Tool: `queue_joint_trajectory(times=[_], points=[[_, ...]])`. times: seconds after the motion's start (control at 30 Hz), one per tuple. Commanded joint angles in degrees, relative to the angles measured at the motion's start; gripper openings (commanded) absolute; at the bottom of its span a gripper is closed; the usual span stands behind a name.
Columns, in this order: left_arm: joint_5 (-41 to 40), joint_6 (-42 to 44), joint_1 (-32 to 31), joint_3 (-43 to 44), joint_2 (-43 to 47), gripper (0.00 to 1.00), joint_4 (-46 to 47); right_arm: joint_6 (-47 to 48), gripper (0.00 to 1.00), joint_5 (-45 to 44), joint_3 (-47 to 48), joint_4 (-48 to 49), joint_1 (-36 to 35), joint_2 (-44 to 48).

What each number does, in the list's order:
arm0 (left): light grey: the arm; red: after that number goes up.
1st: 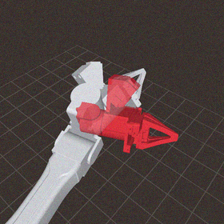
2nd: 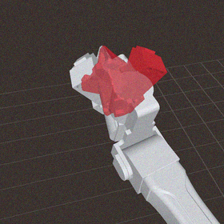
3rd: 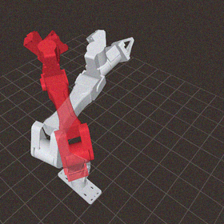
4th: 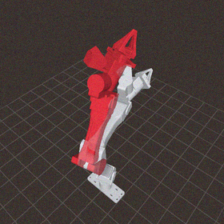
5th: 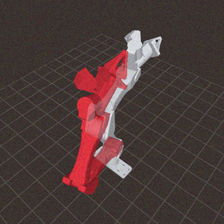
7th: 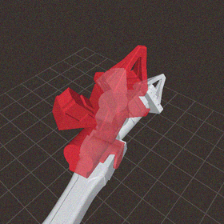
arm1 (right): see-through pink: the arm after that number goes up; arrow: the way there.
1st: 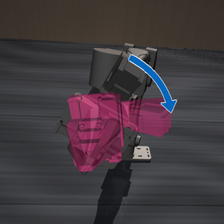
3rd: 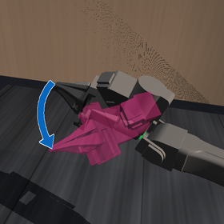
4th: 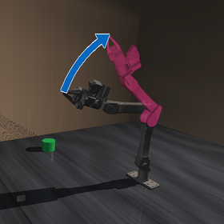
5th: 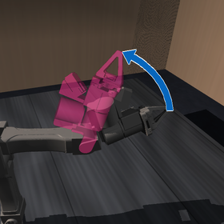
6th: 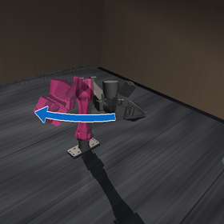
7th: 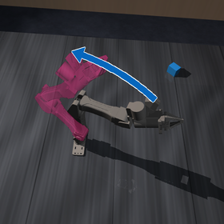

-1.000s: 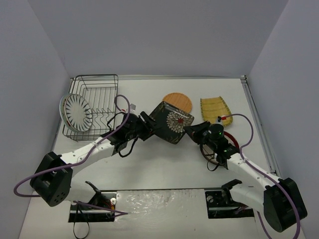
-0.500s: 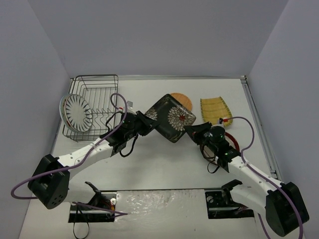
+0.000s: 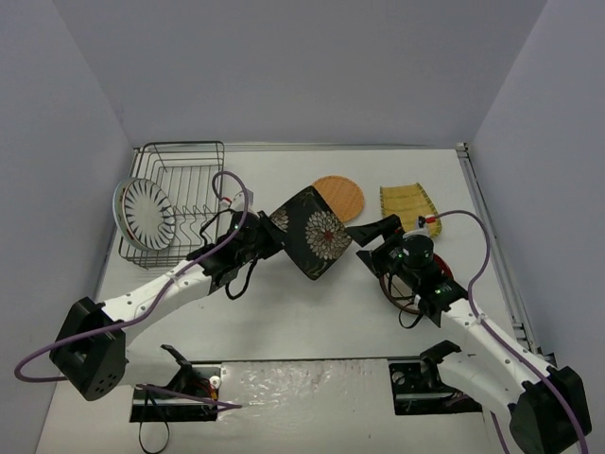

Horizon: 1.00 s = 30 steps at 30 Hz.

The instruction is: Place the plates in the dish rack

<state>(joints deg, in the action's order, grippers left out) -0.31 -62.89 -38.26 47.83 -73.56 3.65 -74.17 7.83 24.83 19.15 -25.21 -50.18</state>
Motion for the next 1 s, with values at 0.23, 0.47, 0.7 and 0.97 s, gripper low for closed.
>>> queue_joint_trajectory(times=[0.23, 0.47, 0.7, 0.97], points=[[-12.9, 33.2, 8.5, 26.3, 11.6, 0.0, -17.3, 19.9, 0.94, -0.6, 12.7, -14.3, 1.7, -1.3], [-9.4, 46.3, 23.8, 38.9, 8.9, 0.0, -30.3, 26.8, 0.94, 4.9, 16.3, -14.8, 4.3, -4.4], [-9.4, 52.0, 35.8, 38.1, 7.1, 0.0, -26.0, 30.2, 0.94, 10.8, 17.5, -14.7, 8.2, -7.5], [-12.6, 57.2, 40.8, 30.4, 4.6, 0.0, -8.7, 33.1, 0.94, 15.0, 17.6, -14.7, 11.1, -8.9]])
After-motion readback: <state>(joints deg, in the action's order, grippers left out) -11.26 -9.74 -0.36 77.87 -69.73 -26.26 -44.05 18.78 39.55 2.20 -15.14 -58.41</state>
